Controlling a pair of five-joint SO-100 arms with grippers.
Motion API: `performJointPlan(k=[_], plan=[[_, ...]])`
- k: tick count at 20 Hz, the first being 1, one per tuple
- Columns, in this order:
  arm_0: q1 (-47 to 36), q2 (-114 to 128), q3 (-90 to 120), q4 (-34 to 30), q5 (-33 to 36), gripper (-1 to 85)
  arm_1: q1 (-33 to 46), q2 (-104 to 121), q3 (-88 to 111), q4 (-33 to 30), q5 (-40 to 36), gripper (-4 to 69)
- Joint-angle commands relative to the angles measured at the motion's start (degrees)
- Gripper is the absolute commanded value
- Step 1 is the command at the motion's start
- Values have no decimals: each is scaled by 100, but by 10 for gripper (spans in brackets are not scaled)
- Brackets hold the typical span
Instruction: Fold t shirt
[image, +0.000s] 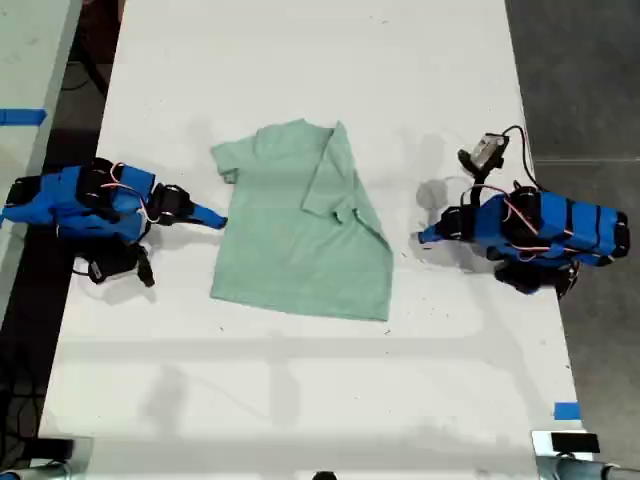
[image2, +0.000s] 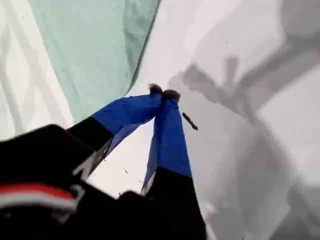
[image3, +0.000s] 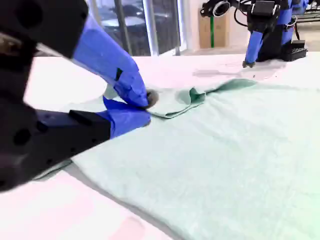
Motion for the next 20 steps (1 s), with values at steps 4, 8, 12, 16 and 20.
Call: performJointPlan(k=[4,8,12,16,20], plan=[[-343,53,193,-158,-255,-1,53,88,308,-18,0,1],[-554,18,-97,-158,-246,-2,62,88,308,-18,0,1],[-1925,-4737,-3208,571,633,51,70,88,308,-18,0,1],[-3885,-7497,-5027,431,2848,137,70,88,308,-18,-18,1],[-5563,-9475,-5687,299,3753,137,53,88,308,-9,-26,1]])
